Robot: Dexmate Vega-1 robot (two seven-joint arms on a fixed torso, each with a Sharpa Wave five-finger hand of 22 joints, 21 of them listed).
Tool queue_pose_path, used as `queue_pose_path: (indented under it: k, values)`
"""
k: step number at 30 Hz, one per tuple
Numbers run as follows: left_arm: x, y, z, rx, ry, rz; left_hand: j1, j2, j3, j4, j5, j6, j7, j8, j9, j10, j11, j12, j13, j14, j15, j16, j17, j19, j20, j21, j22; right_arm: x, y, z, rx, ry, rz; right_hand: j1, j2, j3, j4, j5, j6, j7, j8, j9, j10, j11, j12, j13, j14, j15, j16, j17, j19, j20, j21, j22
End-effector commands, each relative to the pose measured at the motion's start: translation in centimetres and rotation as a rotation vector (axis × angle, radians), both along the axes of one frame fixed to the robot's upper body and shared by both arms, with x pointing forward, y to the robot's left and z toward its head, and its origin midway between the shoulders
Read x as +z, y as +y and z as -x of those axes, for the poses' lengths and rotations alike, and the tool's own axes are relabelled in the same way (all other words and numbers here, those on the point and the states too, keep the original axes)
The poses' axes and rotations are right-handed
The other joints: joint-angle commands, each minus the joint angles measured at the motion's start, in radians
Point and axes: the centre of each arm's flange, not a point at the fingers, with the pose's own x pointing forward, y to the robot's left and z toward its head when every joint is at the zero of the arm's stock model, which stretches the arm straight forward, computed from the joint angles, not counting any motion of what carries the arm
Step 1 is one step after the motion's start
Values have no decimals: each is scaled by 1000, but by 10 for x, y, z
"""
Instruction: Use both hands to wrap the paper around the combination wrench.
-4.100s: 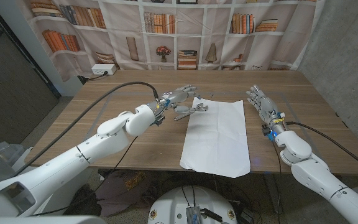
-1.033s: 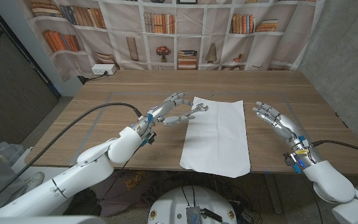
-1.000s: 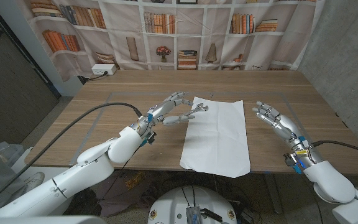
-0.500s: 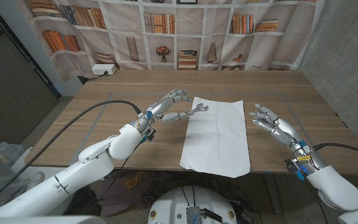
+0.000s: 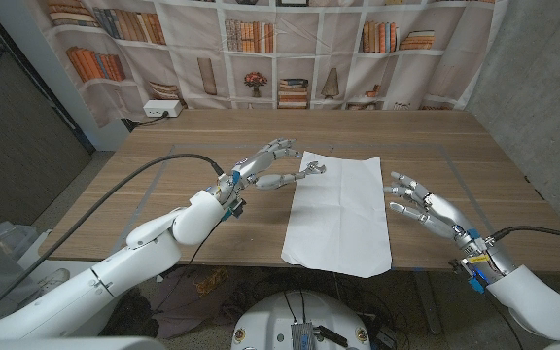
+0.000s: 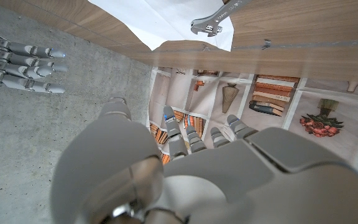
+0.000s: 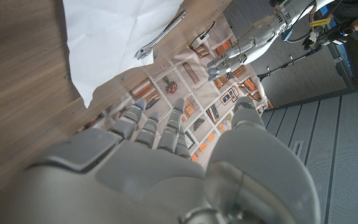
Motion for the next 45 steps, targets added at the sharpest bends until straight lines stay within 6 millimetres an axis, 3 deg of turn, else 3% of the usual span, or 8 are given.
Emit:
queue_pose_path:
  k: [1, 24, 26, 28, 43, 45]
  values:
    - [5, 3, -3, -4, -8, -13, 2, -4, -5, 2, 10, 2, 1, -1, -1, 5, -2, 5, 5, -31, -4, 4, -2, 1, -2, 4, 5, -9, 7, 15, 12, -1, 99, 14, 0, 12, 0, 0, 10, 0, 6, 5, 5, -6, 7, 5, 7, -26, 5, 3, 1, -11, -2, 2]
    - [3, 4, -3, -38, -35, 21, 1, -4, -8, 1, 10, 4, -1, -3, -6, 5, -2, 4, 6, -27, -6, 5, -2, 2, -2, 4, 5, -37, 23, 39, -32, -37, 200, 34, 3, 19, 0, 2, 24, -7, 12, 5, -3, -3, 3, 5, 3, -33, 3, 3, 0, -14, -4, 2]
    - [3, 3, -2, -43, -39, 21, 1, -4, -8, 1, 10, 4, -1, -3, -6, 5, -3, 4, 6, -26, -6, 5, -2, 2, -2, 4, 4, -39, 25, 41, -38, -39, 208, 81, 29, 47, -9, 19, 24, 5, 13, 5, 1, 4, 4, 6, 7, -24, 4, 2, 6, 0, -2, 2]
    - [4, 2, -1, -47, -40, 18, 1, -4, -9, 1, 11, 5, -1, -3, -6, 6, -2, 4, 6, -27, -6, 5, -2, 2, -2, 4, 4, -41, 27, 42, -39, -36, 212, 112, 35, 62, -16, 32, 25, 1, 13, 5, -5, -6, 1, 5, 6, -28, 2, 1, 6, -2, -3, 2]
    - [5, 2, -3, -69, -28, 6, 1, -3, -10, 1, 11, 7, 1, -4, -9, 7, -3, 4, 6, -26, -7, 5, -2, 8, -5, 6, 4, -48, 39, 53, -111, -131, 397, 152, 12, 70, -17, 42, 22, -5, 13, 5, -12, -7, -3, 5, 2, -35, 0, -1, 2, -6, -5, 1]
    - [4, 2, -4, -73, -25, 9, 1, -3, -11, 1, 11, 7, 1, -4, -9, 7, -3, 4, 6, -25, -7, 5, -2, 10, -6, 7, 5, -50, 42, 53, -111, -138, 422, 157, 7, 70, -14, 43, 31, -12, 16, 5, -4, -21, 0, 5, 3, -36, 0, -1, 4, -6, -5, 1]
